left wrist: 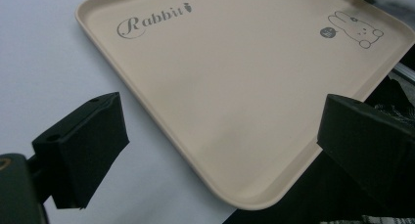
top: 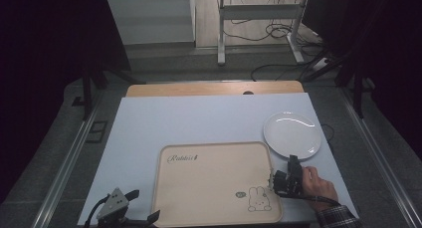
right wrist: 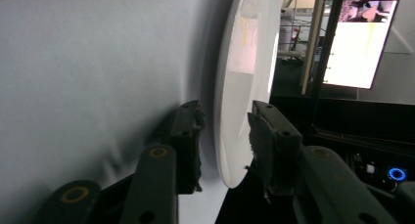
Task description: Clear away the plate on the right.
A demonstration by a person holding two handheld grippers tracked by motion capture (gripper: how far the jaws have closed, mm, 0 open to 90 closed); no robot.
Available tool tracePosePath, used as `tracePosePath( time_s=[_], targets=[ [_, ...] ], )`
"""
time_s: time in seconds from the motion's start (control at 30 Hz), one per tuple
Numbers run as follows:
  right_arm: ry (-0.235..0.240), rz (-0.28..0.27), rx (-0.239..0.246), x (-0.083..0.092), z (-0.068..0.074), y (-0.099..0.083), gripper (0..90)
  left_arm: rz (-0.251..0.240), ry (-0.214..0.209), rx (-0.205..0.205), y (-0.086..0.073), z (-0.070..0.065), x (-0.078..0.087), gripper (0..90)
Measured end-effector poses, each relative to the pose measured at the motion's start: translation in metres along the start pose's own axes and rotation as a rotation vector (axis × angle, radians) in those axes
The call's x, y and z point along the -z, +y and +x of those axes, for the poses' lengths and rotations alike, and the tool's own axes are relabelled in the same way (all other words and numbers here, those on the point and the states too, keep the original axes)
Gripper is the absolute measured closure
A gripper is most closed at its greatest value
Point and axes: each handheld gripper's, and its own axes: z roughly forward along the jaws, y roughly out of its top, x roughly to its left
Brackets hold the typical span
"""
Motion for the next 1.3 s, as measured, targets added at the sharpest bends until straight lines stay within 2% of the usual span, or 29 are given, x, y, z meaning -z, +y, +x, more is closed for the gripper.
tracePosePath(
  time_s=[0.13,0.3,0.5,0.67,0.73,0.83,0.87,0.9,0.93,1.07,1.1,1.3],
  targets=[
    [0.005,0.001,0.014,-0.006,0.000,0.000,69.7,0.000,0.000,0.001,0.000,0.000,0.000,4.2],
    [0.025,0.018,0.003,-0.015,-0.002,0.000,73.3,0.000,0.000,0.001,0.000,0.000,0.000,4.2],
    [0.025,0.021,0.016,-0.024,-0.002,0.001,77.8,0.000,0.000,0.001,0.000,0.000,0.000,4.2],
    [0.029,0.026,0.029,-0.030,-0.002,0.003,85.4,0.000,0.000,0.001,0.000,0.000,0.000,4.2],
    [0.032,0.026,0.019,-0.030,-0.002,0.003,86.4,0.000,-0.001,0.001,0.000,0.000,0.000,4.2],
    [0.007,0.025,0.029,-0.030,-0.001,0.001,86.5,-0.001,-0.001,0.001,0.000,0.000,0.000,4.2],
    [0.049,0.003,0.027,-0.030,-0.003,-0.001,86.4,-0.001,-0.002,0.001,0.000,0.000,0.000,4.2],
    [0.033,-0.013,0.028,-0.031,-0.002,-0.002,86.2,-0.001,-0.002,0.000,0.000,0.000,0.000,4.2],
    [0.030,0.004,0.037,-0.029,-0.004,-0.002,86.1,-0.001,-0.002,0.001,0.000,0.000,0.000,4.2],
    [0.017,-0.017,0.045,-0.027,-0.004,-0.002,85.7,-0.002,-0.002,0.001,0.000,0.000,0.000,4.2],
    [0.013,-0.002,0.055,-0.024,-0.004,-0.002,85.6,-0.002,-0.002,0.001,0.000,0.000,0.001,4.2],
    [-0.013,-0.023,0.043,-0.019,-0.009,-0.003,85.5,-0.003,-0.003,0.004,0.000,0.000,0.000,4.2]
  ],
)
